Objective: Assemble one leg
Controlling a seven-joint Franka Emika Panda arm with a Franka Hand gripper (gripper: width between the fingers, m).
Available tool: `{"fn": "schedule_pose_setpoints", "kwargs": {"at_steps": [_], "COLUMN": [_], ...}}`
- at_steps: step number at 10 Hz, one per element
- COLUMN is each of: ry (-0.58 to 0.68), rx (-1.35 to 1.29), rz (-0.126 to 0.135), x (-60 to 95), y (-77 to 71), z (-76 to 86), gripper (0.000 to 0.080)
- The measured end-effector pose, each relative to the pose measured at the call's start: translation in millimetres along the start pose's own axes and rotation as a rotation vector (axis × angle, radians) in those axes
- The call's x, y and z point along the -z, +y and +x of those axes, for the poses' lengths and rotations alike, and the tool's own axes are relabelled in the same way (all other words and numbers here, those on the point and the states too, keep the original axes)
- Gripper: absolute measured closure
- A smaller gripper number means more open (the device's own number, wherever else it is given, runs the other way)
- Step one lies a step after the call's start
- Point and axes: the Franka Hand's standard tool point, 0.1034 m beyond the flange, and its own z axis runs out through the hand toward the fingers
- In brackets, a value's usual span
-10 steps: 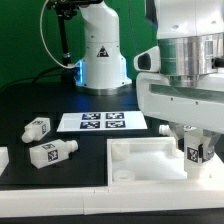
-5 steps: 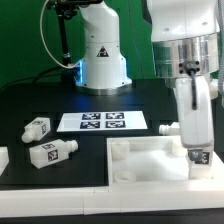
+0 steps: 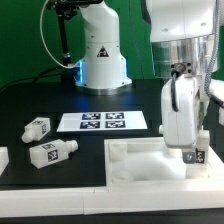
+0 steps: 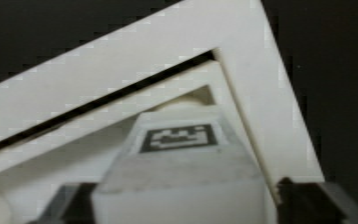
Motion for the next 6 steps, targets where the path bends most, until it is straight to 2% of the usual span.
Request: {"fn": "schedule_pose_setpoints", "kwargs": {"at_steps": [1, 2, 3, 4, 6], "ry": [-0.001, -0.020, -0.041, -0.048, -0.045], "rx": [0.010, 0.048, 0.067, 0.063, 0.064], "rz": [0.002, 0.015, 0.033, 0.043, 0.041], "x": [1.4, 17.5, 38.5, 46.6, 44.1], "y": [-0.5, -3.5, -6.8, -11.4, -11.0], "z": [-0.6, -5.3, -7.8, -6.1, -5.6], "gripper": [0.0197, 0.0159, 0.0159, 0.0152, 0.0151]}}
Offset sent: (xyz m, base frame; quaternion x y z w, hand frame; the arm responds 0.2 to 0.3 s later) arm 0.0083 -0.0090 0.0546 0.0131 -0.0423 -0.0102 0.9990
